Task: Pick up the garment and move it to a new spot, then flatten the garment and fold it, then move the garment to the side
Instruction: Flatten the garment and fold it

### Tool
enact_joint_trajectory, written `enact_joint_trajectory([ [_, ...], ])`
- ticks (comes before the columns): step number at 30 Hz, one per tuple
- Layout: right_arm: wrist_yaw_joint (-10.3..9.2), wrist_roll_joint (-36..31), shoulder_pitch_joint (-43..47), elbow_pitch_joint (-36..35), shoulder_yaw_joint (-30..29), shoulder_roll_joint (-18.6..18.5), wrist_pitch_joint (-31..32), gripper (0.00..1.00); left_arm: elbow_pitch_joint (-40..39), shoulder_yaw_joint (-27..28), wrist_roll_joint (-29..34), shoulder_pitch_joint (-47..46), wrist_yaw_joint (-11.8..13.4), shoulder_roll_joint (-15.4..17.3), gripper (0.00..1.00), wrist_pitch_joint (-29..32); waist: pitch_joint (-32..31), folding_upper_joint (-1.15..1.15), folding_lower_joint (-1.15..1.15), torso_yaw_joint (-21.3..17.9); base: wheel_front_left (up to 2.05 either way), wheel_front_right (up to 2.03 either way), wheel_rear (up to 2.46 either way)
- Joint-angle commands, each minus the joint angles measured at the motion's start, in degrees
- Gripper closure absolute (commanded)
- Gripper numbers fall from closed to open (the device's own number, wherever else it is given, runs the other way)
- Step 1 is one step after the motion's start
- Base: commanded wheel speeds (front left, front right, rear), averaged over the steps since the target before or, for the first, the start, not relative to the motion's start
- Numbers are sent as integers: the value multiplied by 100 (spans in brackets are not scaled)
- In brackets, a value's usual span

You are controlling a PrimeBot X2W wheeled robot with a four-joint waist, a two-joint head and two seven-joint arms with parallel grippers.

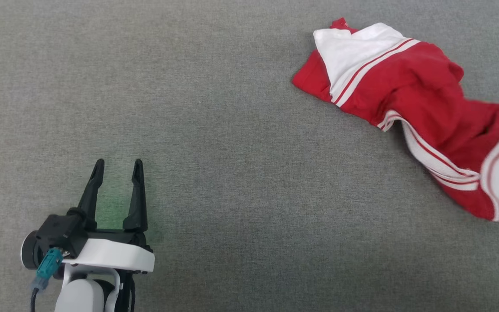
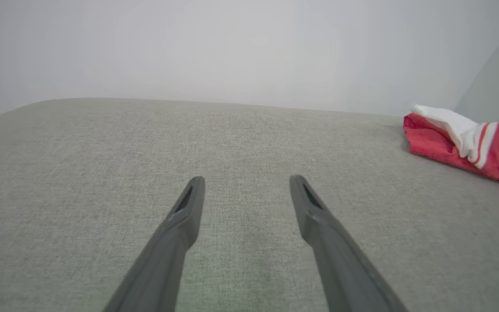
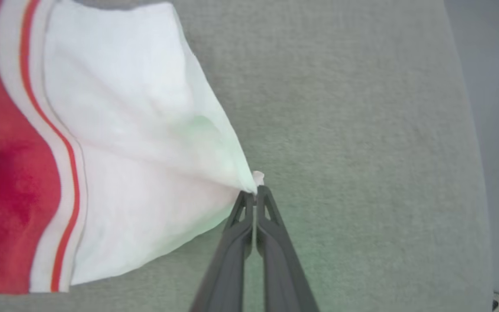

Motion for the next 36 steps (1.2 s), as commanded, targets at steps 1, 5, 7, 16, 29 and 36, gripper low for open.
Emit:
enact_joint_trajectory([
  [1,-1,-33,21,64,-90,24,-55,100,-8,-8,8,-69,-10,33,0,-33,17,0,0,-11,0,0,0],
  [5,-2,-252,-23,507,-648,118,-300,100,-1,-75,-10,-130,-10,61,0,-33,74,0,0,-9,0,0,0],
  [7,-2,-443,-120,737,-947,121,-464,100,-4,-106,-24,-168,-10,78,0,-33,105,0,0,6,0,0,0],
  [16,-2,-1306,-772,1517,-1592,373,-1245,100,15,-165,-50,-258,-10,195,0,-33,241,0,0,-3,0,0,0],
  [29,-2,-1580,-1316,1982,-1212,841,-2470,0,62,-1322,-221,-1392,-10,1289,0,-33,313,0,0,-498,0,0,0],
  [36,-2,-1267,-1389,1402,-445,1451,-3264,0,537,-2944,-798,-3165,-3,2307,0,284,324,0,0,-1030,0,0,0],
])
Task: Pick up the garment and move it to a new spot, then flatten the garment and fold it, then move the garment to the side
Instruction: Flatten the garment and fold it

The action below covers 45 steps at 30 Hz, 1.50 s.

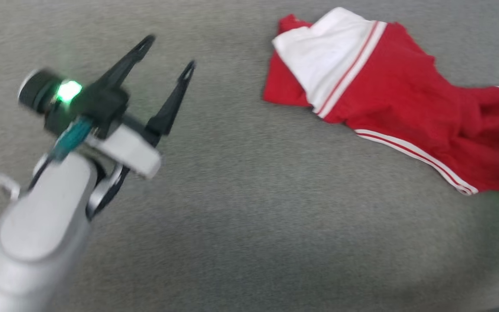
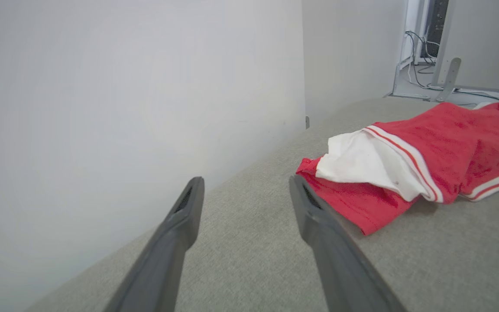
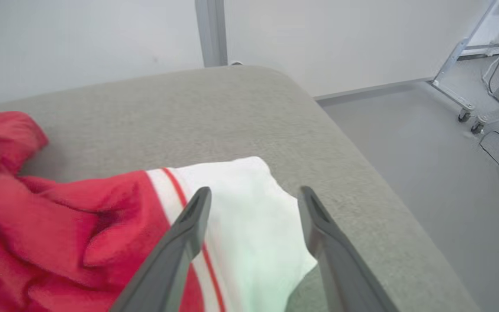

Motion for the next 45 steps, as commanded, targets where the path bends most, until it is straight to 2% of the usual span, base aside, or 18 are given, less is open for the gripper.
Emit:
enact_joint_trajectory([
  [1,-2,132,-52,-212,329,198,-168,0,134,-586,-387,-629,6,206,0,375,46,0,0,-334,0,0,0],
  [3,-2,178,-37,-389,624,343,-296,0,328,-1114,-957,-1155,7,267,0,892,91,0,0,-509,0,0,0],
  [4,-1,210,-15,-576,890,485,-412,0,484,-1587,-1649,-1703,6,303,0,1464,144,0,0,-671,0,0,0],
  [6,-2,210,-11,-724,1090,581,-511,0,677,-1929,-2429,-2140,10,290,0,2084,209,0,0,-834,0,0,0],
  [7,-2,210,-11,-724,1090,581,-511,0,677,-1929,-2429,-2140,10,290,0,2084,209,0,0,-834,0,0,0],
  [13,-1,169,-109,-1026,1578,831,-686,0,1497,-2562,-4096,-3170,8,330,0,3868,422,0,0,-1279,0,0,0],
  [18,-2,150,-204,-1098,1907,998,-775,0,2214,-2803,-4729,-3786,7,400,0,5120,570,0,0,-1580,0,0,0],
  [25,-2,250,-215,-1005,2086,1049,-846,0,2711,-2852,-5286,-4147,6,295,0,5824,643,0,0,-1720,0,0,0],
  [27,-1,263,-231,-973,2070,1027,-867,0,2705,-2858,-5448,-4132,6,243,7,5954,644,0,0,-1718,0,0,0],
  [28,-1,258,-243,-970,2062,1021,-865,0,2659,-2876,-5502,-4136,6,228,15,5992,645,0,0,-1714,0,0,0],
  [33,-2,213,-305,-1009,2091,1060,-854,0,2528,-2851,-5693,-4211,6,176,5,5775,640,0,0,-1662,0,0,0],
  [36,-2,198,-313,-1045,2122,1080,-832,0,2500,-2782,-5830,-4257,6,85,35,5664,648,0,0,-1647,0,0,0],
  [37,-2,191,-319,-1054,2139,1088,-824,0,2503,-2772,-5877,-4269,6,62,40,5629,650,0,0,-1644,0,0,0],
  [38,-2,183,-325,-1063,2150,1095,-817,0,2489,-2782,-5919,-4276,6,42,56,5628,653,0,0,-1641,0,0,0],
  [39,-1,176,-328,-1074,2157,1103,-813,0,2473,-2811,-5931,-4288,6,33,64,5620,656,0,0,-1637,0,0,0],
  [40,-2,168,-327,-1082,2162,1109,-810,0,2459,-2833,-5953,-4298,6,28,78,5611,657,0,0,-1636,0,0,0],
  [41,-2,166,-322,-1092,2161,1108,-819,0,2430,-2840,-6002,-4291,6,12,100,5604,659,0,0,-1633,0,0,0],
  [45,-2,154,-274,-1128,2120,1094,-824,0,2343,-2912,-6094,-4287,6,38,100,5577,652,0,0,-1603,0,0,0],
])
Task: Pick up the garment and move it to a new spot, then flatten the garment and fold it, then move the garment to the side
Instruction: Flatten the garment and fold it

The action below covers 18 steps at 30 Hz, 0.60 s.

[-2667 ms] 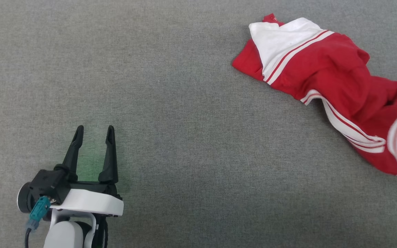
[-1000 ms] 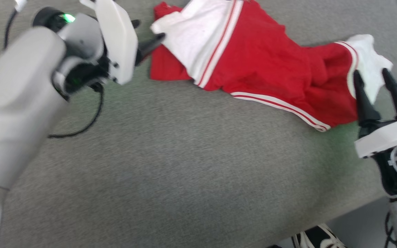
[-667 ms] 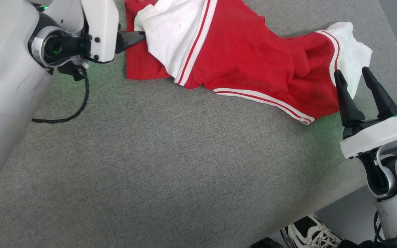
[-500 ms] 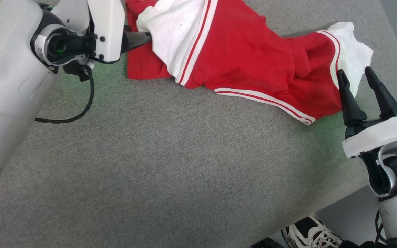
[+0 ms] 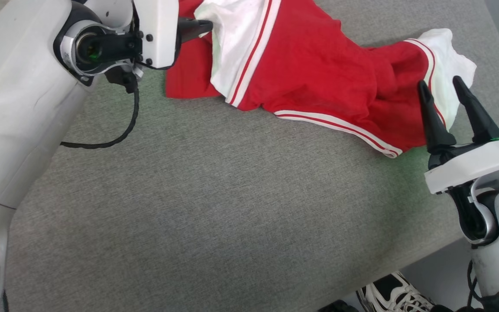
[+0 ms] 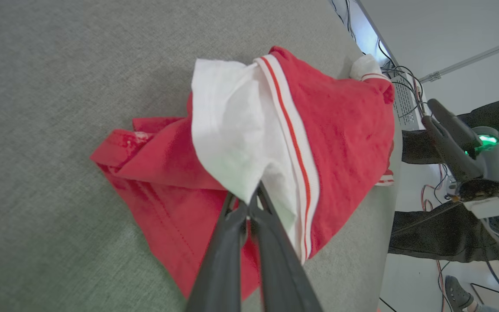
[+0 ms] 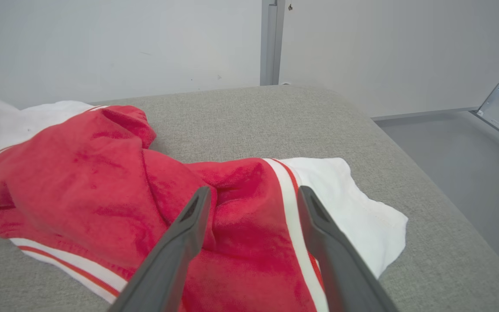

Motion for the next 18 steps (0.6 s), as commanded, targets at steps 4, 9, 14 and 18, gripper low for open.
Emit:
enact_joint_trajectory([
  [4,-1,-64,106,-75,-111,-39,20,0,-194,-6,-229,40,6,33,100,-140,-105,0,0,199,0,0,0],
  [9,-2,-112,217,-157,-256,-138,112,0,-656,48,-495,290,6,271,100,-271,-305,0,0,520,0,0,0],
  [14,-1,-189,336,-310,-424,-225,292,0,-1444,222,-816,921,6,900,100,-706,-578,0,0,1009,0,0,0],
  [18,-2,-244,440,-449,-508,-272,455,0,-2051,310,-1005,1621,6,1599,100,-988,-727,0,0,1385,0,0,0],
])
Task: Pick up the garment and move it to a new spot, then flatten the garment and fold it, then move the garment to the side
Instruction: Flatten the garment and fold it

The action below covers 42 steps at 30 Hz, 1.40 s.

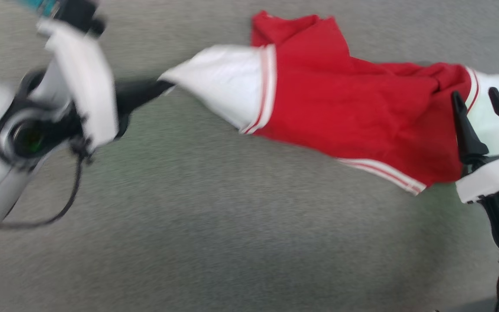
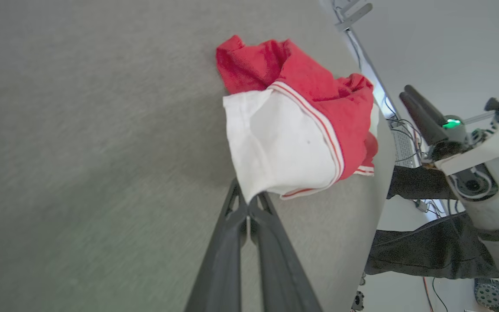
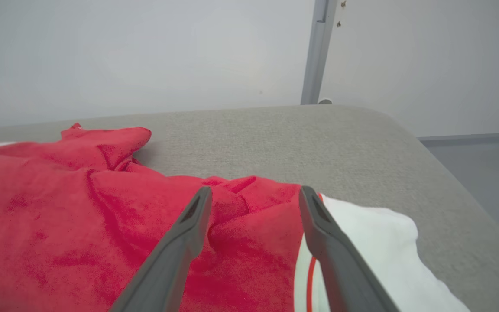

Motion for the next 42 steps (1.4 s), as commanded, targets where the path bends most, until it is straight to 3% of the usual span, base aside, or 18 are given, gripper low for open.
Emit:
enact_joint_trajectory([
  [1,0,-32,74,-48,-34,-25,27,0,-75,15,-26,165,6,90,100,-72,-192,0,0,333,0,0,0],
  [4,0,-56,144,-137,-78,-62,143,0,-257,-16,39,679,6,525,100,-355,-243,0,0,587,0,0,0],
  [9,0,-111,186,-287,-78,-125,323,0,-70,-78,246,1217,21,944,100,-800,-319,0,0,881,0,0,0],
  [11,0,-124,189,-352,-68,-135,398,0,162,-165,526,1278,145,1054,100,-904,-349,0,0,940,0,0,0],
  [18,0,-170,232,-503,-44,-173,562,0,805,-324,1062,1167,495,958,100,-1115,-455,0,0,984,0,0,0],
  [30,0,-233,388,-656,55,-184,748,0,1551,-581,1252,1398,397,540,100,-1268,-573,0,0,819,0,0,0],
  [32,0,-249,386,-687,97,-179,780,0,1624,-578,1303,1410,371,484,65,-1390,-613,0,0,823,0,0,0],
  [33,0,-249,386,-687,97,-179,780,0,1624,-578,1303,1410,371,484,65,-1390,-613,0,0,823,0,0,0],
  [34,0,-241,382,-727,146,-204,801,0,1669,-560,1382,1424,345,469,21,-1578,-658,0,0,832,0,0,0],
  [35,0,-244,380,-750,185,-221,830,0,1689,-518,1368,1436,346,466,0,-1682,-680,0,0,834,0,0,0],
  [42,0,-167,339,-815,913,-620,1150,0,1499,-313,1389,1790,340,449,0,-2655,-826,0,0,899,0,0,0],
])
